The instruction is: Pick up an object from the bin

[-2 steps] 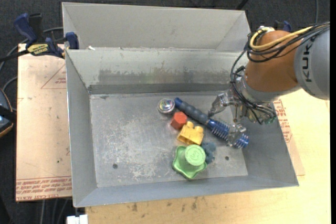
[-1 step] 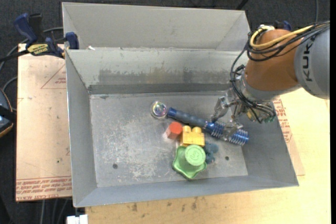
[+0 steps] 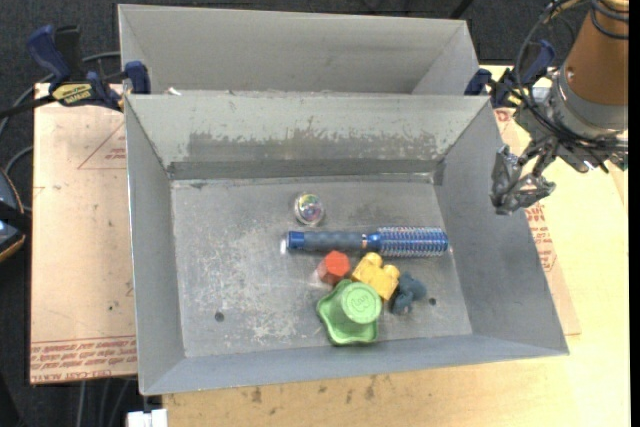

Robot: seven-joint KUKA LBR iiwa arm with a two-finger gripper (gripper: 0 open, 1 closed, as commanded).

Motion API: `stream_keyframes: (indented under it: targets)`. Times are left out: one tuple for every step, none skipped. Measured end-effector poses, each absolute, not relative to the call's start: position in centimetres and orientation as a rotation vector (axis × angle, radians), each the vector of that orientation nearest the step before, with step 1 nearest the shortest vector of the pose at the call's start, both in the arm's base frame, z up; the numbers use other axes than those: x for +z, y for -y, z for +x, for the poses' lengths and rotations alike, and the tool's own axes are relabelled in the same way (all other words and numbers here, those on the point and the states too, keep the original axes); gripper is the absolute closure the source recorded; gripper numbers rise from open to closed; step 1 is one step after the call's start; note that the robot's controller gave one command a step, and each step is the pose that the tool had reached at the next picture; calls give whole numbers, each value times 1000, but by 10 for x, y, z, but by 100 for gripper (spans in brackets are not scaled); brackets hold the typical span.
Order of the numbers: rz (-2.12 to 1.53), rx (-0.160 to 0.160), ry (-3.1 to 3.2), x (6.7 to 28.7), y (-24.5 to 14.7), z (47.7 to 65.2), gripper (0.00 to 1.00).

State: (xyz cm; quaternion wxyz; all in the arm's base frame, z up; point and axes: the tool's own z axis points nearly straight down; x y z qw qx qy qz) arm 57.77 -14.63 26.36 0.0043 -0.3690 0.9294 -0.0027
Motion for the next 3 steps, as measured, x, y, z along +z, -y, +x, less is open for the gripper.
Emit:
stream_keyframes:
  targets:
    - [-1159, 1, -2915, 260, 145, 577, 0]
    - [-1561, 12, -2730, 108, 129, 526, 0]
    - [-1679, -6, -2654, 73, 48, 539, 0]
